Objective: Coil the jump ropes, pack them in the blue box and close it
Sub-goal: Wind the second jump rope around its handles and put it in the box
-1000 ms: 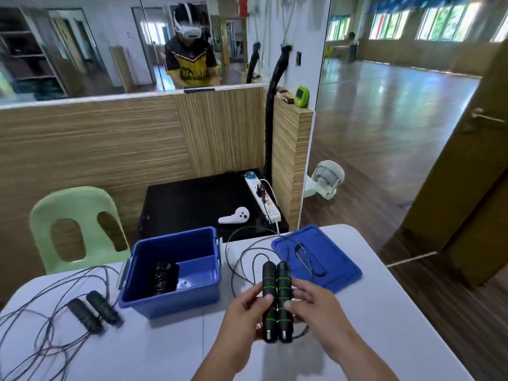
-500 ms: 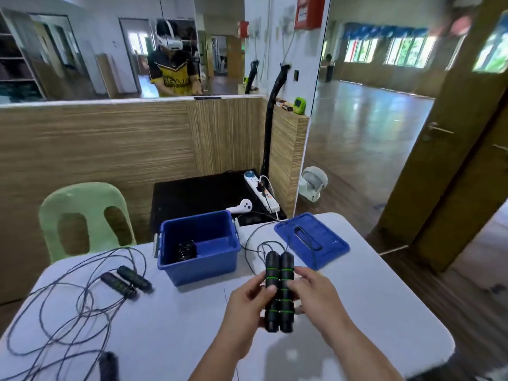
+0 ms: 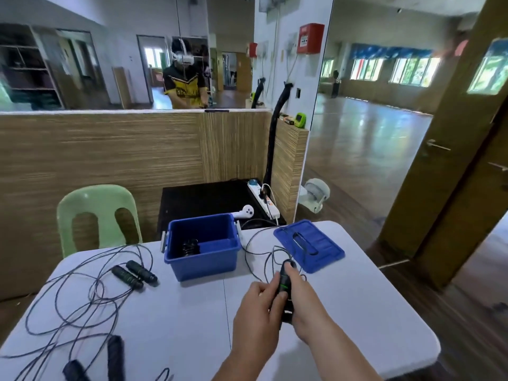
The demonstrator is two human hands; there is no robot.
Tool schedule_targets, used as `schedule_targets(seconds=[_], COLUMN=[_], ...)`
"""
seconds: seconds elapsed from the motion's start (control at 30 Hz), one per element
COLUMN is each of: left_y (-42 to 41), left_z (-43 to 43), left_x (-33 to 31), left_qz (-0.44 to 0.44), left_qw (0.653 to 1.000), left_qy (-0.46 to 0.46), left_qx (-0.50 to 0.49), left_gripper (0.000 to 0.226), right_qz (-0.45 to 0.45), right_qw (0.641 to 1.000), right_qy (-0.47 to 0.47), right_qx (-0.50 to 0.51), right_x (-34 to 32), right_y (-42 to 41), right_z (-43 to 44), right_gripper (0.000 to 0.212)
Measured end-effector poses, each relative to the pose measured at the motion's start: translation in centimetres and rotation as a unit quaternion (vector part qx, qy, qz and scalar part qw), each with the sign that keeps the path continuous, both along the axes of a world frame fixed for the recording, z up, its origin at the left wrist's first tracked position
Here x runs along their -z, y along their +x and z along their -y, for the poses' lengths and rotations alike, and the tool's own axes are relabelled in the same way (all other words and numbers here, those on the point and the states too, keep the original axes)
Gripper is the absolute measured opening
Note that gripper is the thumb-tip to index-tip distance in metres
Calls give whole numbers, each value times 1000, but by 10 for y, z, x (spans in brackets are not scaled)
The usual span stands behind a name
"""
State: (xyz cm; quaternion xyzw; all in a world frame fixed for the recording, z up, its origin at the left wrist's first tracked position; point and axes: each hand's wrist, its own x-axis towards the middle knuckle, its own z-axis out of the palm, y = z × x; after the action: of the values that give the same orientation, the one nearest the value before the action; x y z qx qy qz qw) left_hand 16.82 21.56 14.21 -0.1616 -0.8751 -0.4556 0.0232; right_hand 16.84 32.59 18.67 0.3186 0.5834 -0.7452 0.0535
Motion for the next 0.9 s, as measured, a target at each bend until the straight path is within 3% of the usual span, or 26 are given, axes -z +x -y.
schedule_targets(seconds=[0.13,0.3,0.53,0.63,0.8,0.9], left_y=[15,30,35,37,50,52], left_z=[-22,-52,-84,-91,-80,-70], left_x=[-2,-7,4,8,4,-17], left_qz=[-52,-92,-271,-339,-316,-179], left_qw=[996,991,960,940,944,963], left_qy=[-71,-94,-66,-12,93,186], left_qx=[-16,-33,-36,-33,-24,-77], left_gripper=[48,67,37,30,28,39], right_qz=[-7,-23,-68,-107,-147,-160], right_qw=[994,977,946,924,911,908], right_qy=[-103,-201,-307,-360,-383,-381], right_qx=[25,62,77,68,55,61], right_x=[-4,-4,-3,-2,-5,-11], right_y=[8,14,15,14,15,16], right_z=[-17,-44,-82,-94,-105,-104], right_gripper=[57,64,60,53,49,49])
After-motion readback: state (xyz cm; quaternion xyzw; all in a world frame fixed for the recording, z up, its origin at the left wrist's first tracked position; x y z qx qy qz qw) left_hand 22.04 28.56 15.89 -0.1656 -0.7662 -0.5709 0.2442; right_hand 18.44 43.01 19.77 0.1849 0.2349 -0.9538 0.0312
